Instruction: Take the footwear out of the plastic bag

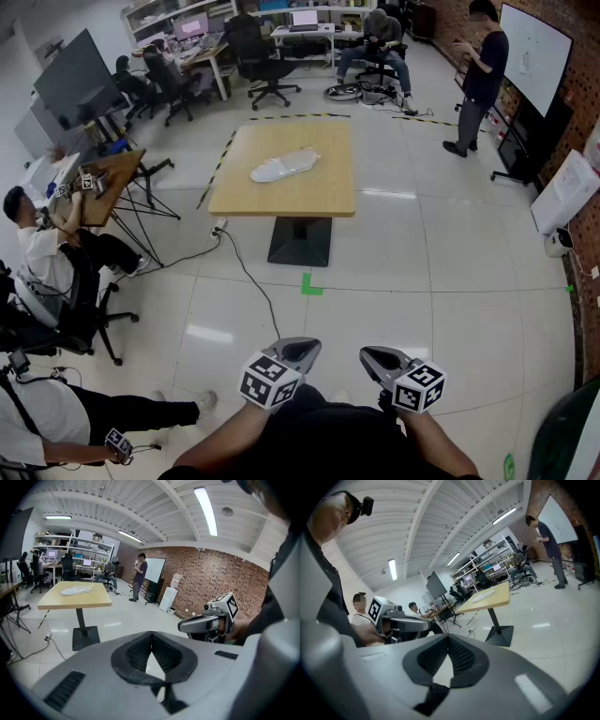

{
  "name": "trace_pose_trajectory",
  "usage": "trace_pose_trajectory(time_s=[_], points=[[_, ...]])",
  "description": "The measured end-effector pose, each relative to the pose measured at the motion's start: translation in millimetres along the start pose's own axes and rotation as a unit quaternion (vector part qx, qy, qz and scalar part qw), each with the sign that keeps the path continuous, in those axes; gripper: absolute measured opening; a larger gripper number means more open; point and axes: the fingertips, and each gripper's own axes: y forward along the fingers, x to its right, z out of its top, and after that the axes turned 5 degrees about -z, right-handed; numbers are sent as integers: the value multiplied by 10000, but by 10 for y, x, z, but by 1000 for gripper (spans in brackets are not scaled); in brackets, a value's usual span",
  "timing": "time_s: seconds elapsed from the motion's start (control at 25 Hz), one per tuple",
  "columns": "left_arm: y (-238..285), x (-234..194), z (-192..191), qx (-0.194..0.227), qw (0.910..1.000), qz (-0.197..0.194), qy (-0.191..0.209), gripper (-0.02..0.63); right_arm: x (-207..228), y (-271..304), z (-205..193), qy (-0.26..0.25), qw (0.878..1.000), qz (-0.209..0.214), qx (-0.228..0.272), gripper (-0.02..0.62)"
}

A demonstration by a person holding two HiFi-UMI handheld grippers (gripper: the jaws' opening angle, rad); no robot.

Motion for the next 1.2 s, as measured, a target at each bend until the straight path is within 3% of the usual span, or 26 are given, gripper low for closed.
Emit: trace_pose_trajectory(time_s=[0.32, 0.52, 0.72, 0.84, 1.04, 1.2], points=[[95, -329, 63, -53, 9998, 138, -103, 8, 233, 221, 62, 108, 9999, 16, -73, 3], [112, -737, 108, -37, 9991, 348, -235, 8, 388, 649, 150, 100, 9989, 169, -417, 2], [124, -1499, 282, 99, 9977, 556, -377, 8, 503, 1340, 532, -178, 9974, 282, -638, 3], [125, -2066, 579, 268, 9970, 585, -434, 8, 583, 1797, 917, -351, 9964, 233, -730, 2], [173, -2885, 1220, 441, 9979, 436, -183, 7, 733, 2416, 1594, -620, 9951, 68, -773, 2], [304, -3421, 1478, 380, 9986, 353, -43, 7, 938, 2827, 1916, -608, 9956, -114, -703, 2]])
